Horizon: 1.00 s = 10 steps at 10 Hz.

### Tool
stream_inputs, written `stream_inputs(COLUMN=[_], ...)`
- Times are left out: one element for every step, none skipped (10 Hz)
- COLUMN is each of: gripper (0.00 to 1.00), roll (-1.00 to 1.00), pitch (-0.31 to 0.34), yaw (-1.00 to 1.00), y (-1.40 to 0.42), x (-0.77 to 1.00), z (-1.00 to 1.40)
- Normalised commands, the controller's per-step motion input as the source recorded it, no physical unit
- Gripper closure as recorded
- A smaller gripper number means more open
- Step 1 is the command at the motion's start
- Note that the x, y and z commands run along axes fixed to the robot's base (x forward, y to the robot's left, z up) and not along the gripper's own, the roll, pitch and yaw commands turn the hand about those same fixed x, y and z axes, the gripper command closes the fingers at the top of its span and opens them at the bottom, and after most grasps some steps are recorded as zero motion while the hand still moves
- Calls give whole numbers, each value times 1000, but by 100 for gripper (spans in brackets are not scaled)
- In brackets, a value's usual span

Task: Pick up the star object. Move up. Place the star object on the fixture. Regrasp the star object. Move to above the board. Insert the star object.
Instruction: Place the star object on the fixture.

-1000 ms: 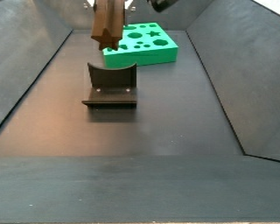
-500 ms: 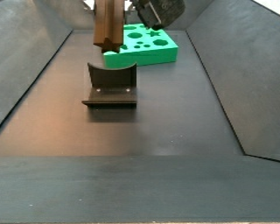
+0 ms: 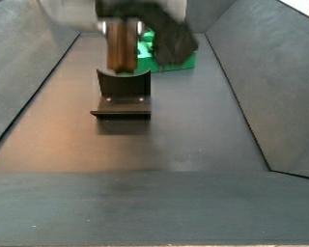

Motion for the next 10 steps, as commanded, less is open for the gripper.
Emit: stream_inputs(gripper=[100, 100, 100, 100, 100, 100, 100, 100, 100, 100], roll=[-732, -567, -334, -258, -192, -174, -151, -117, -115, -115], pitch=[126, 92, 61, 46, 13, -11, -24, -37, -39, -40], yaw=[-157, -169, -172, -167, -152, -143, -127, -99, -82, -73], y=[141, 144, 147, 141, 113, 90, 75, 68, 69, 70], x=[158, 165, 179, 187, 152, 121, 96, 58, 57, 58], z=[-1000, -1000, -1000, -1000, -787, -581, -393, -354, -346, -344])
